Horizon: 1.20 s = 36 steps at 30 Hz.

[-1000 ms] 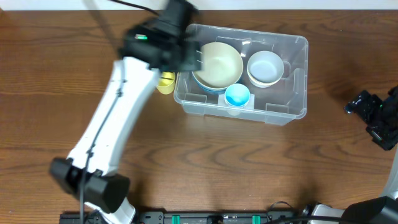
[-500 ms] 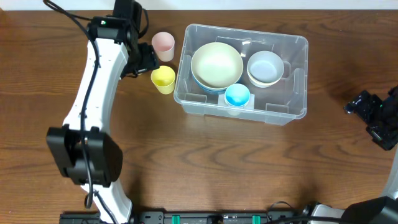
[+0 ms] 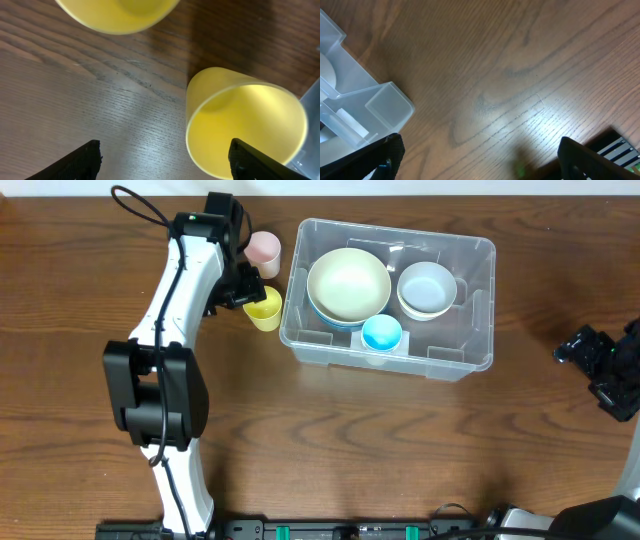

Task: Pack container
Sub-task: 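Move the left gripper back and grip the yellow cup, then carry the yellow cup into the container onto the blue cup, release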

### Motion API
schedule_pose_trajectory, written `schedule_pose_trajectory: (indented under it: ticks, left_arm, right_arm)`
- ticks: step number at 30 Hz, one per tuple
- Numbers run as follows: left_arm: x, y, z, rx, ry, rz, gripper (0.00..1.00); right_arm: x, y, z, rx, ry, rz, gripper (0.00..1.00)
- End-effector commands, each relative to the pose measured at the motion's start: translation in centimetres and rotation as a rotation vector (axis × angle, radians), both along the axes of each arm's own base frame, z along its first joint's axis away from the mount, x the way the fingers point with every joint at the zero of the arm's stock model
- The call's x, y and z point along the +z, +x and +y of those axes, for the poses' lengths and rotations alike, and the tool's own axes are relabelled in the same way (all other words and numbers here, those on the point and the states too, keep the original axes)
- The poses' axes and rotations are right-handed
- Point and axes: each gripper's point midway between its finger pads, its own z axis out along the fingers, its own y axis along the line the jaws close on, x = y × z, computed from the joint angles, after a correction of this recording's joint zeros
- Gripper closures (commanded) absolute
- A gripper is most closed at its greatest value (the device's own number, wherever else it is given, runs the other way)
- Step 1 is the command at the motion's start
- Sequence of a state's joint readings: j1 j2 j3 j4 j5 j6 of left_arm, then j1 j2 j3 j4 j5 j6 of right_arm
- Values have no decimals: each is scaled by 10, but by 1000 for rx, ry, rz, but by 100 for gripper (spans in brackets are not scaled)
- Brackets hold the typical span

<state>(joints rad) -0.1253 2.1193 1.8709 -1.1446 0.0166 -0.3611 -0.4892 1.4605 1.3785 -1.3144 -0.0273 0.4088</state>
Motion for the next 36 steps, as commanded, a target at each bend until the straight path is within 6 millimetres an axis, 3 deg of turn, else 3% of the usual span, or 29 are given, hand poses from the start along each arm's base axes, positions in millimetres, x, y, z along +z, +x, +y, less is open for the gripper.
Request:
schedule_pose_trajectory:
  ticks: [1,8,9,10,12,17,20,25,29,33,36]
  left_arm:
    - [-19,-4,-1,-16,-3,53,18]
    - [-43,-8,-8,-18,-37,116,19]
    - [-46,-9,-8,-18,-36,122,23]
    - [-46,-9,-7,-18,-35,123,31]
    - [-46,-9,-7,-18,-36,124,57]
    - [-44,-10,-7,-22,-35,127,91]
    - [-35,-11,-7,-22,-36,118,94]
    - [13,-5,-8,-25,-47,21,94]
    - [77,-3,-8,-28,-65,-142,94]
    - [145,-19,-16,-53,-95,-308,94]
    - [189,-38,-37,-112,-130,-422,94]
  right_arm:
    - [0,0,-2,8,-4,-2,1]
    - [0,-1,-2,8,-4,-1,1]
    - [0,-1,-1,8,-3,-2,1]
    - [0,-1,-1,8,-3,-2,1]
    - [0,-1,-2,8,-4,-1,1]
    - [0,-1,-2,8,-4,-1,1]
    - [0,-1,-1,8,-3,-2,1]
    - [0,-1,-2,8,-4,-1,1]
    - [0,-1,-1,8,-3,-2,1]
    - [0,-1,-2,8,-4,-1,1]
    - [0,-1,-2,8,-4,-1,1]
